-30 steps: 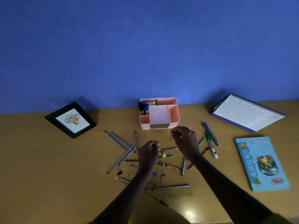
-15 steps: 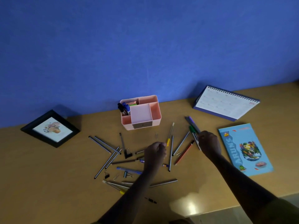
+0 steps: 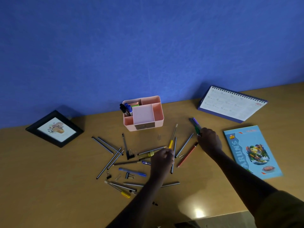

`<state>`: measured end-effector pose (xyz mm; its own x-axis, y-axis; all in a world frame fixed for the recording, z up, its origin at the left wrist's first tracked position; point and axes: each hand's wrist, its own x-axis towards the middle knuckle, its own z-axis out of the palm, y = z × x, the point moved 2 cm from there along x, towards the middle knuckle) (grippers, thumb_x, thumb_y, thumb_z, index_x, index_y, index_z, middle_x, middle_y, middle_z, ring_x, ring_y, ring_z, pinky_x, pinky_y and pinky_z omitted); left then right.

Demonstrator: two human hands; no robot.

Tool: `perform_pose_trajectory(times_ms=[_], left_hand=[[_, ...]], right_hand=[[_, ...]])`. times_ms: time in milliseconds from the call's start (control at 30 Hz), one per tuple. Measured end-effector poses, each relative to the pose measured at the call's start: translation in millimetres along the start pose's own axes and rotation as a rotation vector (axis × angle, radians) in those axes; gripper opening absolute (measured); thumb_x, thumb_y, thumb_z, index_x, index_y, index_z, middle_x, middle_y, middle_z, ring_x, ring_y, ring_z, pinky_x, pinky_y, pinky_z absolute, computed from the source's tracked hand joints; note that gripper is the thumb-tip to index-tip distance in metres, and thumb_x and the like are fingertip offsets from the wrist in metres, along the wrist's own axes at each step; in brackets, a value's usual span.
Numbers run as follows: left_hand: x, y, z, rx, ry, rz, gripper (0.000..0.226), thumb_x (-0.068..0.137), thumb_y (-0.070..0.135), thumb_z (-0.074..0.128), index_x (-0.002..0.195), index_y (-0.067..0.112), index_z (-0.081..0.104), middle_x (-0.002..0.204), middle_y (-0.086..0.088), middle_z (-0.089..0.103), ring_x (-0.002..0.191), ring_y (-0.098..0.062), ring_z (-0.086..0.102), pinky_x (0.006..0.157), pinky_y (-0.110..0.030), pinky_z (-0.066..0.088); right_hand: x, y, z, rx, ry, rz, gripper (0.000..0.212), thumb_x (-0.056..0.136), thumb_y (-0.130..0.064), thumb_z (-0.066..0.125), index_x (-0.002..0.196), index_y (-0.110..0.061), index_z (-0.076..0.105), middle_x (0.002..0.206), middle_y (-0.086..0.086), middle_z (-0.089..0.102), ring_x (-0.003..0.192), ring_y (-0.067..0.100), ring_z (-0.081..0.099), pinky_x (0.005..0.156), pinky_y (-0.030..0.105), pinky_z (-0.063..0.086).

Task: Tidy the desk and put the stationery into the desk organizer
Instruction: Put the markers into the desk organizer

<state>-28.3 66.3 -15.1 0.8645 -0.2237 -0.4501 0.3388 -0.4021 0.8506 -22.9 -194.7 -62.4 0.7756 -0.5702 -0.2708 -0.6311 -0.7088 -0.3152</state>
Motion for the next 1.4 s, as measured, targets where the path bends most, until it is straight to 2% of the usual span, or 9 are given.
perform_pose_trajectory(times_ms=[133, 233, 400, 667, 933, 1133, 1267, 1333, 1400], left_hand=[[3, 5, 2, 0.009, 0.0, 0.035, 0.006, 0.098, 0.028, 0.072, 0.097, 0.025, 0.077, 0.084, 0.008, 0.079, 0.077, -0.007, 0.076, 0.073, -0.035, 0.066], [4, 14, 2, 0.006, -0.015, 0.061, 0.023, 0.092, 0.03, 0.08, 0.114, 0.022, 0.077, 0.101, 0.013, 0.079, 0.09, 0.002, 0.074, 0.077, -0.02, 0.061], [6, 19, -11, 0.009, -0.009, 0.128, 0.033, 0.089, 0.039, 0.083, 0.118, 0.026, 0.075, 0.102, 0.014, 0.078, 0.094, 0.004, 0.072, 0.077, -0.019, 0.06], [8, 6, -65, 0.085, 0.174, 0.242, 0.027, 0.095, 0.029, 0.076, 0.122, 0.022, 0.074, 0.105, 0.008, 0.078, 0.091, -0.002, 0.074, 0.076, -0.026, 0.063], [14, -6, -130, 0.085, 0.364, 0.247, 0.026, 0.095, 0.02, 0.076, 0.12, 0.021, 0.077, 0.109, 0.012, 0.078, 0.096, 0.003, 0.072, 0.077, -0.015, 0.058], [9, -34, -163, 0.152, 0.461, 0.214, 0.021, 0.098, 0.021, 0.072, 0.118, 0.022, 0.078, 0.108, 0.011, 0.079, 0.094, 0.003, 0.073, 0.079, -0.027, 0.064], [5, -50, -177, 0.123, 0.468, 0.167, 0.019, 0.098, 0.021, 0.072, 0.116, 0.021, 0.079, 0.105, 0.011, 0.08, 0.092, 0.001, 0.073, 0.078, -0.03, 0.065], [4, -57, -185, 0.107, 0.471, 0.143, 0.017, 0.099, 0.021, 0.071, 0.114, 0.021, 0.08, 0.102, 0.012, 0.079, 0.09, 0.001, 0.073, 0.077, -0.031, 0.065], [4, -63, -193, 0.098, 0.471, 0.135, 0.017, 0.1, 0.021, 0.069, 0.114, 0.021, 0.079, 0.1, 0.013, 0.079, 0.087, 0.001, 0.074, 0.076, -0.031, 0.065]], right_hand=[[-16, -16, -18, 0.148, 0.067, -0.126, 0.011, 0.099, -0.017, 0.069, 0.106, -0.009, 0.071, 0.088, 0.002, 0.069, 0.066, 0.007, 0.06, 0.049, 0.025, 0.043], [-42, -43, -26, 0.41, 0.006, -0.177, 0.017, 0.093, -0.011, 0.079, 0.11, -0.012, 0.077, 0.084, -0.003, 0.074, 0.068, 0.01, 0.07, 0.058, 0.03, 0.057], [-78, -95, -29, 0.74, -0.202, -0.133, 0.021, 0.094, -0.012, 0.079, 0.113, -0.02, 0.074, 0.09, -0.002, 0.078, 0.081, 0.016, 0.077, 0.074, 0.04, 0.067], [-81, -161, -39, 0.708, -0.198, -0.273, 0.014, 0.095, -0.029, 0.08, 0.107, -0.022, 0.075, 0.09, -0.003, 0.078, 0.078, 0.011, 0.076, 0.075, 0.04, 0.066], [-63, -238, -51, 0.643, -0.053, -0.474, 0.026, 0.094, -0.032, 0.081, 0.116, -0.019, 0.076, 0.107, -0.012, 0.077, 0.093, 0.001, 0.074, 0.074, 0.015, 0.06], [-37, -297, -54, 0.646, 0.112, -0.56, 0.017, 0.092, -0.024, 0.081, 0.109, -0.022, 0.081, 0.096, -0.021, 0.077, 0.087, -0.004, 0.072, 0.072, 0.028, 0.061], [-24, -319, -40, 0.584, 0.138, -0.598, 0.025, 0.093, -0.034, 0.078, 0.112, -0.018, 0.08, 0.1, -0.016, 0.077, 0.087, 0.002, 0.072, 0.077, 0.016, 0.055], [-18, -324, -30, 0.532, 0.137, -0.614, 0.02, 0.094, -0.028, 0.078, 0.109, -0.016, 0.08, 0.099, -0.013, 0.076, 0.081, 0.0, 0.067, 0.074, 0.008, 0.048], [-14, -326, -19, 0.491, 0.113, -0.619, 0.015, 0.093, -0.021, 0.079, 0.107, -0.016, 0.08, 0.103, -0.007, 0.078, 0.084, 0.003, 0.067, 0.077, 0.019, 0.054]])
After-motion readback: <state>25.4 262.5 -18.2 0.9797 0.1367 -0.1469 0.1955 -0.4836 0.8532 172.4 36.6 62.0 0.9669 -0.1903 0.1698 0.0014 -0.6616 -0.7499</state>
